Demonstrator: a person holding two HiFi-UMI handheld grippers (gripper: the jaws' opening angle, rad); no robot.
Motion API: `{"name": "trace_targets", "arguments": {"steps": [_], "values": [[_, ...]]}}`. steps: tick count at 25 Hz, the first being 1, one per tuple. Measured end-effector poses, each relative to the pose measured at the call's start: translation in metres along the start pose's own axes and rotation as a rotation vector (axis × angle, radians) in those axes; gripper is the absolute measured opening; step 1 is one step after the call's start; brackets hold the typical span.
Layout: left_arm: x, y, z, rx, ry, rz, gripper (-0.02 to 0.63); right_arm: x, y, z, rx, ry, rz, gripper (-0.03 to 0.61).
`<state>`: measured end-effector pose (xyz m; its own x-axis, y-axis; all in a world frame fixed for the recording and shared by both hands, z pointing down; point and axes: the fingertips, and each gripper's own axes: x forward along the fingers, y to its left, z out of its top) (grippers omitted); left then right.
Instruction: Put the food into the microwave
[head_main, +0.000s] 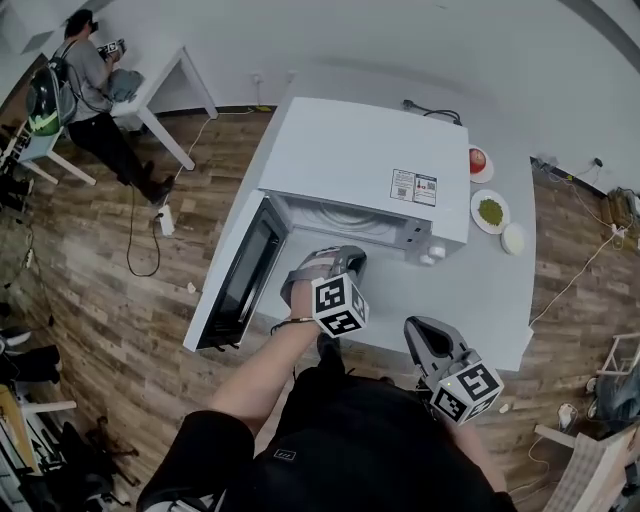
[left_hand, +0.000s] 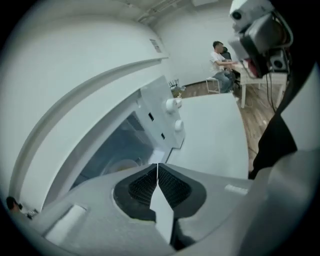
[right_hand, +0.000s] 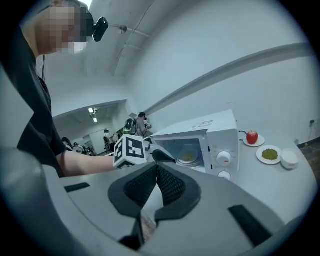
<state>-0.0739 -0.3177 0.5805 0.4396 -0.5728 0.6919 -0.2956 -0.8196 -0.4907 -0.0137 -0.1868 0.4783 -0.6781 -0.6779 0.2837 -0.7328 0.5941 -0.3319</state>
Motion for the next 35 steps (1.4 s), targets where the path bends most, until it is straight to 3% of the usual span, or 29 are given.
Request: {"name": "trace_targets", "arguments": {"steps": [9, 15, 19, 24, 35], "values": [[-0.11, -0.123, 0.097, -0.398, -0.211, -0.091, 0.015, -0.11, 0.0, -0.024, -0.003, -0.05, 0.101, 0.015], [-0.184, -0.161, 0.161, -0.675, -0.43, -0.142, 0.015, -0.162, 0.01, -0.021, -0.024, -0.106, 0.143, 0.015], [-0.216, -0.166, 0.182, -0.697, -0.506, -0.109, 0.015, -0.184, 0.013, -0.002, -0.081, -0.197, 0.096, 0.014], [-0.241, -0.161, 0.18, -0.71, -0.568, -0.052, 0.015, -0.189, 0.025, 0.02, -0.093, -0.28, 0.072, 0.014], [-0.269, -0.123, 0.152, -0.787, -0.66, 0.012, 0.015, -0.175, 0.046, 0.03, -0.138, -0.27, 0.034, 0.014]]}}
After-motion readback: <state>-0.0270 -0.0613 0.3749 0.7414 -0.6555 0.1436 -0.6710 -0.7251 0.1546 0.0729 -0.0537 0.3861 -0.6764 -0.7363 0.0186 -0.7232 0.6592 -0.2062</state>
